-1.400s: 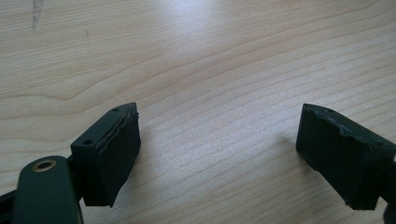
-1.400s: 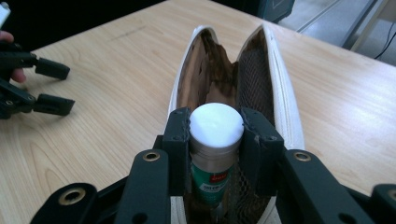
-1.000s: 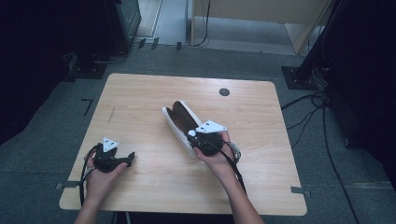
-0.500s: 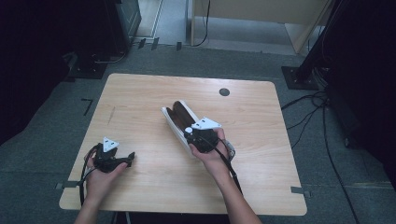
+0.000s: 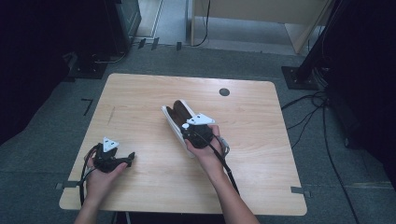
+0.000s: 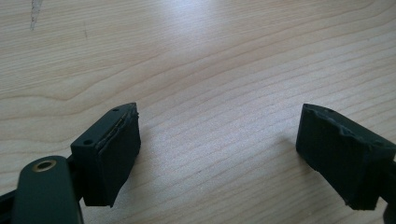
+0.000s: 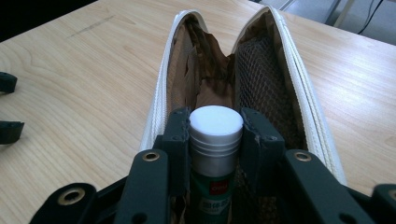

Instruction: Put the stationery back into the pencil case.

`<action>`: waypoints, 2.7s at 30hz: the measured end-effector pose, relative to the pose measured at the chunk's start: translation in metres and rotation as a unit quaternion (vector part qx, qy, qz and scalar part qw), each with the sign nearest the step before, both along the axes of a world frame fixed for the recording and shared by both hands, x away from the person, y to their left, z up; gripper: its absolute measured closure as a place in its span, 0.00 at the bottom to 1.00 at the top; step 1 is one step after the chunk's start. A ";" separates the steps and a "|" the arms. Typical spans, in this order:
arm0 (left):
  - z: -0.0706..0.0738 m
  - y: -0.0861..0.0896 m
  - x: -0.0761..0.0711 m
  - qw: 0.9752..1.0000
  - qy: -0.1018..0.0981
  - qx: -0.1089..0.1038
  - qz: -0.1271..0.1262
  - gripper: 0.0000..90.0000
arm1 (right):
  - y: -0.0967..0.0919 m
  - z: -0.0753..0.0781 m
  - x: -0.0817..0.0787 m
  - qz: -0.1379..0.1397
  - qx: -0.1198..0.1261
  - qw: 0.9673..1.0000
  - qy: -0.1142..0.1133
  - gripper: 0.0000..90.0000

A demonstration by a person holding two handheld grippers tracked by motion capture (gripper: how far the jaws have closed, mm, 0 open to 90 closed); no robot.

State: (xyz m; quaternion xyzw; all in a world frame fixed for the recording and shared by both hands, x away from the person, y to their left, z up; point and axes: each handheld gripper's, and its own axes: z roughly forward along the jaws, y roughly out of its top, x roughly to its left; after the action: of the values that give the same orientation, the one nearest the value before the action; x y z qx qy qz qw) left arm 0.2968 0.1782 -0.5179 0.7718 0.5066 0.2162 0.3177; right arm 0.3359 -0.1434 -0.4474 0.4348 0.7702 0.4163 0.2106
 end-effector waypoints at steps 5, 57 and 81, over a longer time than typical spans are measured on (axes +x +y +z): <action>0.000 0.000 0.000 1.000 0.001 0.000 0.000 0.16 | 0.004 0.000 0.002 0.000 -0.003 1.000 -0.005 0.72; 0.000 0.000 0.000 1.000 0.001 0.000 -0.001 0.16 | -0.087 -0.001 -0.058 -0.071 0.020 0.997 -0.021 0.52; 0.000 0.000 0.000 1.000 0.001 0.000 -0.002 0.16 | -0.072 -0.071 -0.077 -0.180 0.002 0.982 0.062 0.20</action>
State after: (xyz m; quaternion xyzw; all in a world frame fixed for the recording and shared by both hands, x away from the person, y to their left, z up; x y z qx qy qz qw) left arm 0.2966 0.1780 -0.5178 0.7730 0.5057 0.2148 0.3171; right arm 0.2587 -0.2149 -0.5181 0.5915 0.6906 0.3449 0.2328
